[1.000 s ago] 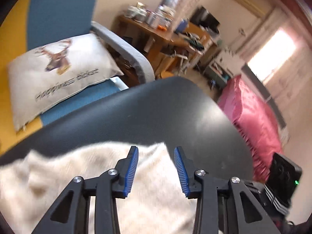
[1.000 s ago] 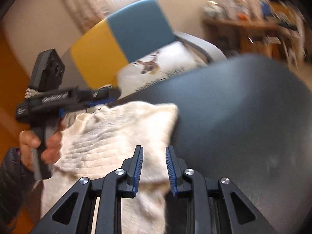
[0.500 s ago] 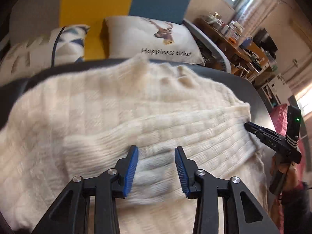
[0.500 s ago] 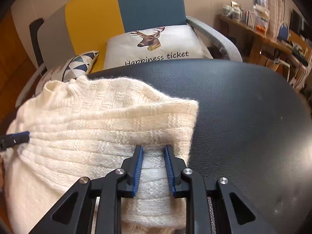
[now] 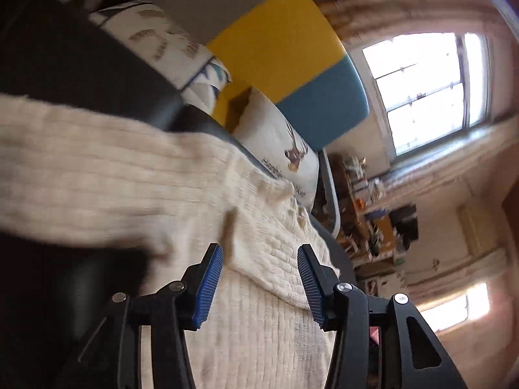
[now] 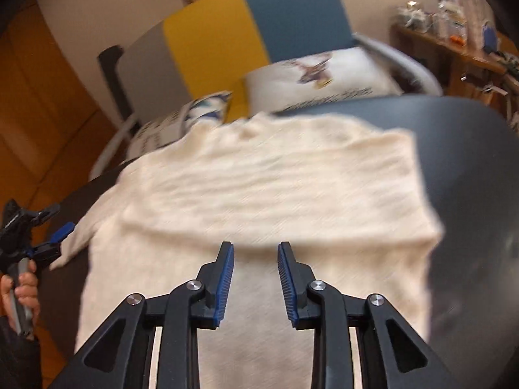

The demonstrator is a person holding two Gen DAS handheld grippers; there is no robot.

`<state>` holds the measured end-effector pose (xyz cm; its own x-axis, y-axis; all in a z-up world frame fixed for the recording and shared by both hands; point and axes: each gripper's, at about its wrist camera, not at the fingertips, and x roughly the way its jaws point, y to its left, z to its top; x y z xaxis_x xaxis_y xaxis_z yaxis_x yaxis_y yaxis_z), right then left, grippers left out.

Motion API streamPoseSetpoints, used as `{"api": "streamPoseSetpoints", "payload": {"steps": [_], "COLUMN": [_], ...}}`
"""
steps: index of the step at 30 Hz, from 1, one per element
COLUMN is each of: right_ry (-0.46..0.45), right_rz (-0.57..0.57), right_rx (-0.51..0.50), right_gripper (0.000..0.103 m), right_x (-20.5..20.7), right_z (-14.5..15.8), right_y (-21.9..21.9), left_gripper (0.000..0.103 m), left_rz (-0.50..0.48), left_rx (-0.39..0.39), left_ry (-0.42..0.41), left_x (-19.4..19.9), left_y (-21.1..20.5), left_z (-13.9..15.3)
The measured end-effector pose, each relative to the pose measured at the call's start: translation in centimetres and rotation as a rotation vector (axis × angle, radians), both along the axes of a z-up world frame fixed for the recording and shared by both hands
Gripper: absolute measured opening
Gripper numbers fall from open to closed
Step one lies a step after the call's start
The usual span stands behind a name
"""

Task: Fold clothes
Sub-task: 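Grasp the sleeve cuff with the left gripper and lift it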

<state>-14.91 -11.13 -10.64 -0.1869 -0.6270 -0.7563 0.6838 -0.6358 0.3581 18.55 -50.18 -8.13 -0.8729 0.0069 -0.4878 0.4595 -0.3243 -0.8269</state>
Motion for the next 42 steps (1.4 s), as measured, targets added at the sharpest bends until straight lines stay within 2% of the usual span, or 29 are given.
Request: {"api": "streamPoseSetpoints", "payload": {"steps": [2,6,8,12,15,19,22,29,31,33,35,39,42], "right_ry": [-0.019,-0.042,-0.044,-0.067,-0.049,-0.022,-0.024,-0.040,-0.038,-0.037,-0.038,-0.040,-0.047], "right_rz": [0.034,0.093,0.101,0.082,0.074,0.076,0.070,0.060,0.065,0.070,0.075,0.078,0.077], "right_rx": [0.009,0.037,0.055,0.070,0.084,0.115,0.129,0.144,0.154,0.155,0.154,0.149,0.141], "right_gripper": [0.027,0.027,0.028,0.027,0.028,0.027,0.028,0.028,0.028,0.028,0.028,0.028,0.028], "right_x": [2.7,6.7,7.7,8.7,9.0,9.3,9.3,9.2,9.3,9.3,9.3,9.1,8.8], "right_z": [-0.6,-1.4,-1.7,-1.9,-1.3,-0.9,-1.1,-1.7,-1.9,-2.1,-2.2,-2.2,-2.3], "right_y": [-1.3,-3.4,-4.1,-4.9,-5.0,-5.2,-5.1,-5.2,-5.2,-5.2,-5.0,-4.7,-4.4], "left_gripper": [0.049,0.049,0.049,0.049,0.049,0.049,0.049,0.049,0.043,0.020,0.008,0.006,0.006], "left_rz": [0.133,0.403,0.522,0.655,0.714,0.749,0.748,0.803,0.837,0.871,0.898,0.920,0.892], "left_rx": [0.077,0.115,0.133,0.238,0.305,0.370,0.369,0.383,0.391,0.401,0.420,0.413,0.378], "left_ry": [-0.002,-0.061,-0.088,-0.051,0.000,0.025,0.044,0.028,0.017,0.001,-0.025,-0.048,-0.020], "left_x": [7.2,20.1,25.0,31.4,33.2,33.1,32.3,31.5,31.4,31.4,31.3,31.0,29.7], "left_y": [-2.2,-5.6,-6.9,-9.4,-10.6,-12.0,-13.1,-14.8,-14.8,-14.8,-14.8,-14.9,-14.8], "left_z": [-1.2,-2.8,-3.6,-5.9,-7.3,-8.9,-9.4,-9.7,-10.1,-10.4,-10.7,-10.4,-9.2]}}
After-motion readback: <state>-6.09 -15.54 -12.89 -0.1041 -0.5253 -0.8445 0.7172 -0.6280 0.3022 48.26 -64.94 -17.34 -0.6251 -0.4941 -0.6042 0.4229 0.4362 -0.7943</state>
